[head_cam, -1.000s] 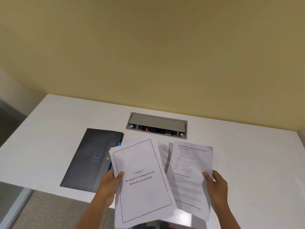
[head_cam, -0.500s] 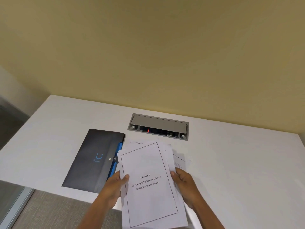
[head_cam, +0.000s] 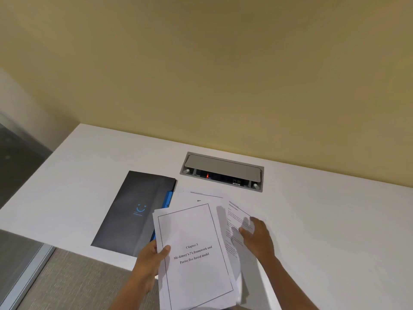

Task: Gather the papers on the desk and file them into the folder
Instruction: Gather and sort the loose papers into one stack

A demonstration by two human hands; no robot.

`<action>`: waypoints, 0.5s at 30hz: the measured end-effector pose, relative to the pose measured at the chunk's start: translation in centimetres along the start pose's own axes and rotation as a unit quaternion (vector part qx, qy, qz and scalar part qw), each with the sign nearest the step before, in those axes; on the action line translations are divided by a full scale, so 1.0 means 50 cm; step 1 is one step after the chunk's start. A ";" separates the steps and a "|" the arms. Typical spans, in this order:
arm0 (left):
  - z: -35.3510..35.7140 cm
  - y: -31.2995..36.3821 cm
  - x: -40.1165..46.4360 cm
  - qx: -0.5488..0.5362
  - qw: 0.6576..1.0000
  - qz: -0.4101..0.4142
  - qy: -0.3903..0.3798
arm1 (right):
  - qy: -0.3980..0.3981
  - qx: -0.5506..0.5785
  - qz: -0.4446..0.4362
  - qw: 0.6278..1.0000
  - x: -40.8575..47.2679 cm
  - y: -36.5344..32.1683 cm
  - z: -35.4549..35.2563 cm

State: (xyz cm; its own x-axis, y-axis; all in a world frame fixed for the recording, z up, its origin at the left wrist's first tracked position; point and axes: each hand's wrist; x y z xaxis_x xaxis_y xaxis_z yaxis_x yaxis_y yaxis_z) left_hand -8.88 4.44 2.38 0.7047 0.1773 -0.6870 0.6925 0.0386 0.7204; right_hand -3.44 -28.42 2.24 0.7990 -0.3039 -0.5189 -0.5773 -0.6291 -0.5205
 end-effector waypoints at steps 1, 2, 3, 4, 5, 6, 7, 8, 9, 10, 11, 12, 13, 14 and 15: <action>-0.003 -0.005 -0.003 -0.006 1.000 -0.002 0.007 | -0.004 -0.054 -0.005 0.999 0.007 0.005 -0.004; -0.006 -0.010 -0.005 -0.015 1.000 -0.004 0.014 | -0.015 -0.095 -0.007 0.995 0.014 0.009 -0.006; -0.009 -0.013 -0.009 -0.025 0.999 -0.005 0.022 | -0.024 -0.137 -0.014 0.990 0.019 0.013 -0.005; -0.011 -0.015 -0.012 -0.031 0.999 -0.007 0.031 | -0.031 -0.190 -0.019 0.981 0.024 0.019 -0.001; -0.015 -0.017 -0.015 -0.035 0.998 -0.009 0.043 | -0.037 -0.239 -0.021 0.970 0.028 0.026 0.007; -0.018 -0.020 -0.017 -0.039 0.998 -0.011 0.057 | -0.040 -0.271 -0.020 0.962 0.029 0.032 0.015; -0.022 -0.022 -0.018 -0.044 0.997 -0.014 0.069 | -0.043 -0.286 -0.013 0.957 0.031 0.036 0.021; -0.026 -0.023 -0.019 -0.048 0.996 -0.018 0.078 | -0.044 -0.290 -0.006 0.956 0.034 0.039 0.027; -0.029 -0.024 -0.021 -0.052 0.995 -0.021 0.084 | -0.044 -0.296 -0.002 0.954 0.036 0.039 0.031; -0.031 -0.024 -0.022 -0.055 0.994 -0.022 0.087 | -0.038 -0.305 -0.001 0.952 0.037 0.039 0.034; -0.034 -0.024 -0.023 -0.056 0.994 -0.022 0.089 | -0.025 -0.315 -0.004 0.949 0.036 0.040 0.037; -0.036 -0.023 -0.024 -0.057 0.994 -0.022 0.087 | -0.007 -0.323 -0.014 0.946 0.034 0.041 0.040; -0.037 -0.022 -0.026 -0.057 0.994 -0.022 0.085 | 0.015 -0.327 -0.026 0.945 0.032 0.044 0.044; -0.038 -0.020 -0.026 -0.059 0.995 -0.022 0.082 | 0.034 -0.325 -0.042 0.944 0.030 0.048 0.048; -0.040 -0.018 -0.027 -0.060 0.995 -0.021 0.077 | 0.046 -0.317 -0.055 0.946 0.026 0.051 0.051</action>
State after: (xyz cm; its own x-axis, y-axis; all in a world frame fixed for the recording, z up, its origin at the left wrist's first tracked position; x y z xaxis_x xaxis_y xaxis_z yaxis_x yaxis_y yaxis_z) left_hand -10.77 6.12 2.84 0.6367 0.3216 -0.7008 0.6912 0.1648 0.7036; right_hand -4.29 -28.59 -1.50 0.8760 -0.2552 -0.4092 -0.2973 -0.9539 -0.0417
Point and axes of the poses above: each hand's wrist, its own x-axis towards the middle knuckle, its own z-axis out of the palm, y = z × x, and after that the axes turned 5 degrees about z, right-handed
